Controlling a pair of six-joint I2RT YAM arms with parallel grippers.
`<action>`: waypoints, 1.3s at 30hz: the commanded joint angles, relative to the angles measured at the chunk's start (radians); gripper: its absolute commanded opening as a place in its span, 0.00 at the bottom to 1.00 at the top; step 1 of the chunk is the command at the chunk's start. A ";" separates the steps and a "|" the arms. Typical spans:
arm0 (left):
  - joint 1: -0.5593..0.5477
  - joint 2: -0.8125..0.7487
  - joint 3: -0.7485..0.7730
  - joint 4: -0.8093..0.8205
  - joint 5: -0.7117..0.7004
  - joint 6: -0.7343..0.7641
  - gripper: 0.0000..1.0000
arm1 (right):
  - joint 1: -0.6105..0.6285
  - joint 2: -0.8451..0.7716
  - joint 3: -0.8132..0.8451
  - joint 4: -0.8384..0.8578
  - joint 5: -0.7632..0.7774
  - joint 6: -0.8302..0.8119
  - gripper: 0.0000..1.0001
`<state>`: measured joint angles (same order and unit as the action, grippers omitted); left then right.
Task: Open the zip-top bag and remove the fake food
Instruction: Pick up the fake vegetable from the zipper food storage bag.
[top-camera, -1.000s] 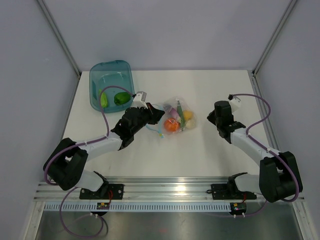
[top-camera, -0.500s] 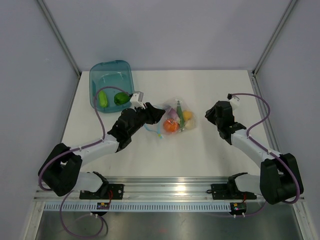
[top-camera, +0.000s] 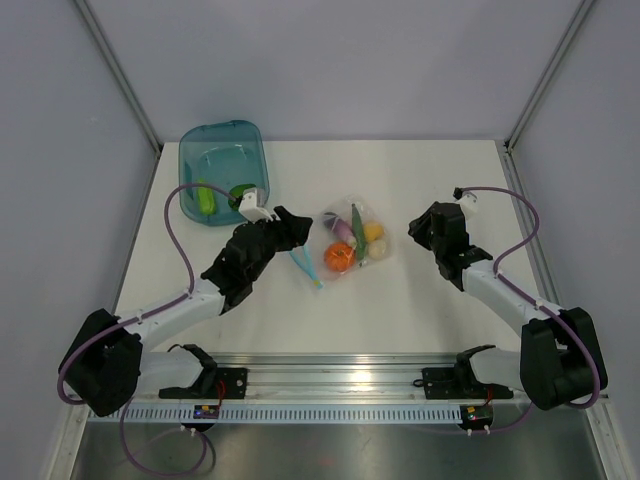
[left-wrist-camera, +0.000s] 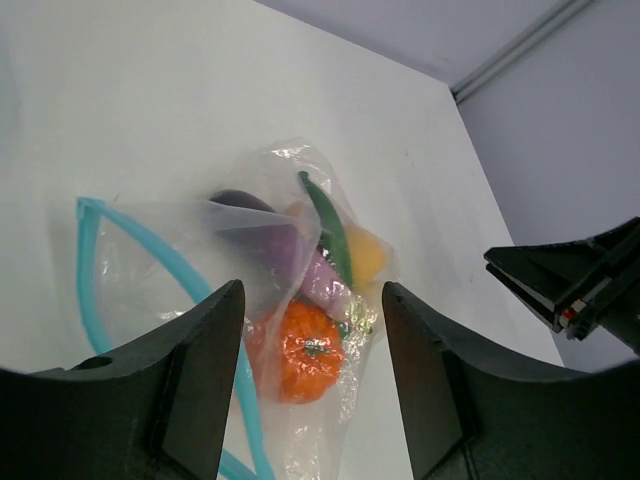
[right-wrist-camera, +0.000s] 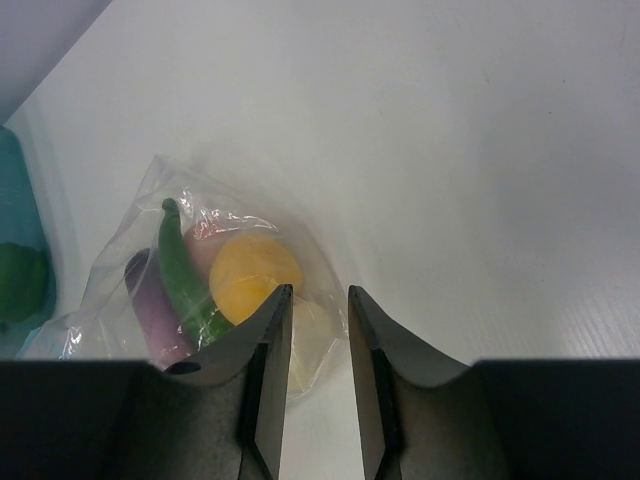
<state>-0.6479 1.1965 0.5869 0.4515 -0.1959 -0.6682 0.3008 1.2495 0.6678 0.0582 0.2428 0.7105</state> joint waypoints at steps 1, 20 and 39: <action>0.001 -0.044 -0.009 -0.080 -0.146 -0.068 0.60 | -0.003 -0.027 -0.002 0.048 -0.010 -0.016 0.36; 0.082 0.104 -0.044 -0.208 -0.100 -0.321 0.17 | -0.003 -0.007 0.003 0.061 -0.039 -0.013 0.37; 0.094 0.340 0.083 0.006 0.113 -0.117 0.29 | -0.002 0.100 0.035 0.100 -0.152 -0.029 0.38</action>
<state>-0.5598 1.5097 0.6289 0.3702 -0.1162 -0.8337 0.3008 1.3197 0.6674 0.1131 0.1356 0.7025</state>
